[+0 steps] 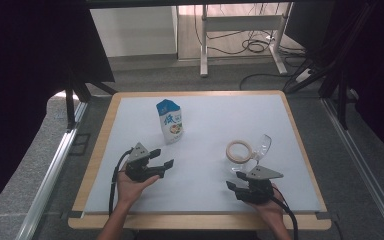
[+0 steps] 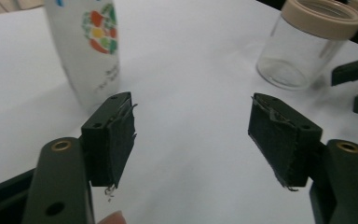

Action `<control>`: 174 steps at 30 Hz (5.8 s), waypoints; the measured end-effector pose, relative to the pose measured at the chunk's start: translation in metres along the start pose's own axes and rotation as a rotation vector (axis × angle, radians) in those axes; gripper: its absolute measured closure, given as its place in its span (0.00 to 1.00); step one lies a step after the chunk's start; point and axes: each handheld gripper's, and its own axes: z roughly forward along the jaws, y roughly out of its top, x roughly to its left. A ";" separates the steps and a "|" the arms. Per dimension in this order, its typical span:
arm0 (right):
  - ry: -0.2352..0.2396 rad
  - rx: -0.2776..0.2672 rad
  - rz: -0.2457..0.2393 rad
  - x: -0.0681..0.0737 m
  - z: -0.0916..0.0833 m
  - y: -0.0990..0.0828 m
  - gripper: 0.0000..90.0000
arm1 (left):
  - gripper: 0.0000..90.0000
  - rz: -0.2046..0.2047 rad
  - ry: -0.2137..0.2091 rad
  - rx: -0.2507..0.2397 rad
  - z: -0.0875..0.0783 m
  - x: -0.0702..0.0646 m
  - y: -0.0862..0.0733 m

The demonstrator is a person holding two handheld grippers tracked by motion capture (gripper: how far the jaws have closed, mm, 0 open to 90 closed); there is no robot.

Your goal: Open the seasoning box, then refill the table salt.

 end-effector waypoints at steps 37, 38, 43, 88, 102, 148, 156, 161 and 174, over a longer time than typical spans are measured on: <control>0.003 0.024 -0.006 0.003 0.007 -0.001 0.50 | 0.59 -0.089 0.089 -0.015 0.016 0.051 0.041; 0.003 0.023 -0.003 0.003 0.007 -0.002 0.50 | 0.60 -0.087 0.087 -0.014 0.016 0.051 0.042; 0.003 0.023 -0.002 0.002 0.007 -0.002 0.50 | 0.60 -0.088 0.085 -0.013 0.019 0.052 0.050; -0.027 0.033 -0.007 0.003 0.011 -0.003 0.48 | 1.00 -0.034 0.117 -0.047 0.066 0.066 0.091; -0.063 -0.022 -0.003 0.001 0.004 -0.001 0.48 | 1.00 -0.005 0.077 -0.082 0.063 0.058 0.103; -0.033 -0.035 -0.028 0.020 0.019 0.001 0.48 | 1.00 0.026 -0.055 -0.112 0.028 0.013 0.087; -0.021 -0.035 -0.050 0.027 0.025 0.004 0.48 | 1.00 0.027 -0.060 -0.110 0.028 0.009 0.084; -0.015 -0.029 -0.052 0.030 0.029 0.006 0.47 | 1.00 0.035 -0.071 -0.117 0.027 0.004 0.085; -0.003 -0.055 -0.067 0.037 0.030 0.020 0.46 | 1.00 0.052 -0.108 -0.127 0.025 -0.015 0.089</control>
